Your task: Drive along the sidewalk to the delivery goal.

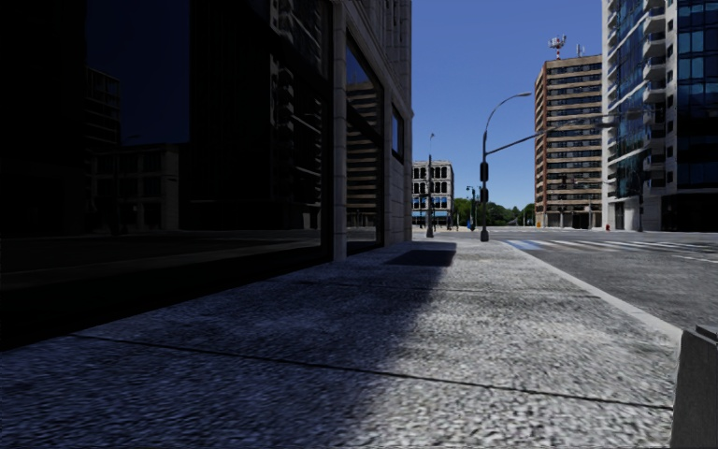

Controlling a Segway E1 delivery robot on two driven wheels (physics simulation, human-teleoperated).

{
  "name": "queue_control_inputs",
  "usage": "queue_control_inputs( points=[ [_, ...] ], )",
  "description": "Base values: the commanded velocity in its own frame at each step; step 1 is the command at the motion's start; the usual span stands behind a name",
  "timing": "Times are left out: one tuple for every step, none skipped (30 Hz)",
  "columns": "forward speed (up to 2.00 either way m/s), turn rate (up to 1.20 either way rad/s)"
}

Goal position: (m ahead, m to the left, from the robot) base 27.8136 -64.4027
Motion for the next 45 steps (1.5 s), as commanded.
queue_control_inputs(
  points=[
    [2.0,0.0],
    [2.0,0.0],
    [2.0,0.0],
    [2.0,0.0],
    [2.0,0.0],
    [2.0,0.0],
    [2.0,0.0],
    [2.0,0.0],
    [2.0,0.0],
    [2.0,0.0],
    [2.0,0.0],
    [2.0,0.0],
    [2.0,0.0],
    [2.0,0.0],
    [2.0,0.0],
    [2.0,0.0],
    [2.0,0.0],
    [2.0,0.0],
    [2.0,0.0],
    [2.0,0.0],
    [2.0,0.0],
    [2.0,0.0],
    [2.0,0.0],
    [2.0,-0.03],
    [2.0,-0.18],
    [2.0,-0.22],
    [2.0,-0.22],
    [2.0,-0.25],
    [2.0,-0.34],
    [2.0,-0.43],
    [2.0,-0.43],
    [2.0,-0.49],
    [2.0,-0.5],
    [2.0,-0.51],
    [2.0,-0.51],
    [2.0,-0.51],
    [2.0,-0.51],
    [2.0,-0.44],
    [2.0,-0.44],
    [2.0,-0.29],
    [2.0,-0.16],
    [2.0,-0.08],
    [2.0,-0.08],
    [2.0,0.0],
    [2.0,0.0]
  ],
)
